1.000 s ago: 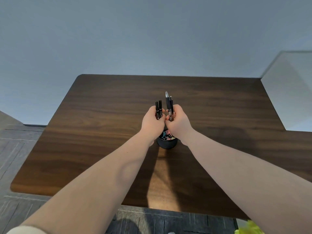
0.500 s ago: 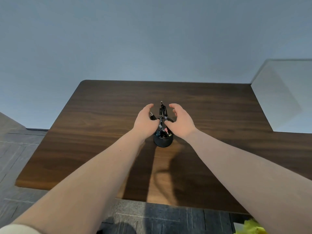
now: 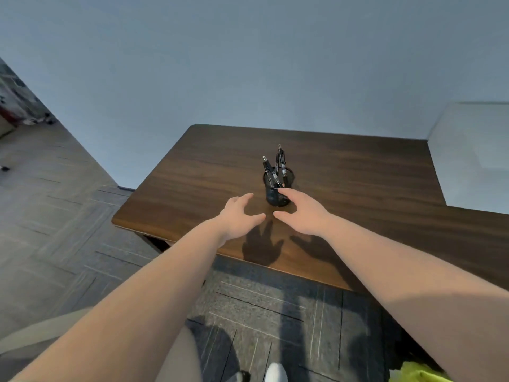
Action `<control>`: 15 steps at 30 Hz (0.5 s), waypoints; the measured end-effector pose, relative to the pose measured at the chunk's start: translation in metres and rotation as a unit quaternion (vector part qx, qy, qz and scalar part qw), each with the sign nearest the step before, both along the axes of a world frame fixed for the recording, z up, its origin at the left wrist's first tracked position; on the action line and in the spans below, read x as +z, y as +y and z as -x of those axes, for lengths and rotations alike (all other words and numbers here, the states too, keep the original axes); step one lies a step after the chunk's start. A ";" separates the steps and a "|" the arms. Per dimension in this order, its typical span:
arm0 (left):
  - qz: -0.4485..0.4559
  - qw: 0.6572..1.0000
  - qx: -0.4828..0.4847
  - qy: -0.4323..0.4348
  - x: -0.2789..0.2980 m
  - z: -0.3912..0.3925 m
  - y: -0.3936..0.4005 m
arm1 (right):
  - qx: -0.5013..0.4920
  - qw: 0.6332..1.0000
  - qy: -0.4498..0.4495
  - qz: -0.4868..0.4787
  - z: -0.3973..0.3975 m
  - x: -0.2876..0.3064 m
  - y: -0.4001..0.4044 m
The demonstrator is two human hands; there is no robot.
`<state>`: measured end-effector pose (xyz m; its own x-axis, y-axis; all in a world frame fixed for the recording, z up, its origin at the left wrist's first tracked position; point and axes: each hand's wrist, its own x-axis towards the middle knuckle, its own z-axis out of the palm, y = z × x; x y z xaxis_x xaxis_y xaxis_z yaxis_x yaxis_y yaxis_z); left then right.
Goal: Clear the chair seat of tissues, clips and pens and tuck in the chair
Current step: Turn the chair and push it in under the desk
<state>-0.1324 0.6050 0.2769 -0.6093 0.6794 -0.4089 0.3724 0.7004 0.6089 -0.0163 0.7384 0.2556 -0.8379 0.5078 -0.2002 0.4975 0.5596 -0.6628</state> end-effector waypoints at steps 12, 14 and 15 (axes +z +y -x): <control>0.099 0.991 0.083 0.044 0.013 -0.086 -0.186 | 0.176 0.982 -0.069 -0.014 -0.052 -0.007 -0.141; 0.103 0.986 0.114 0.059 0.018 -0.092 -0.224 | 0.208 0.976 -0.063 -0.022 -0.050 -0.003 -0.173; 0.108 0.984 0.124 0.067 0.019 -0.094 -0.243 | 0.220 0.973 -0.059 -0.022 -0.049 0.000 -0.188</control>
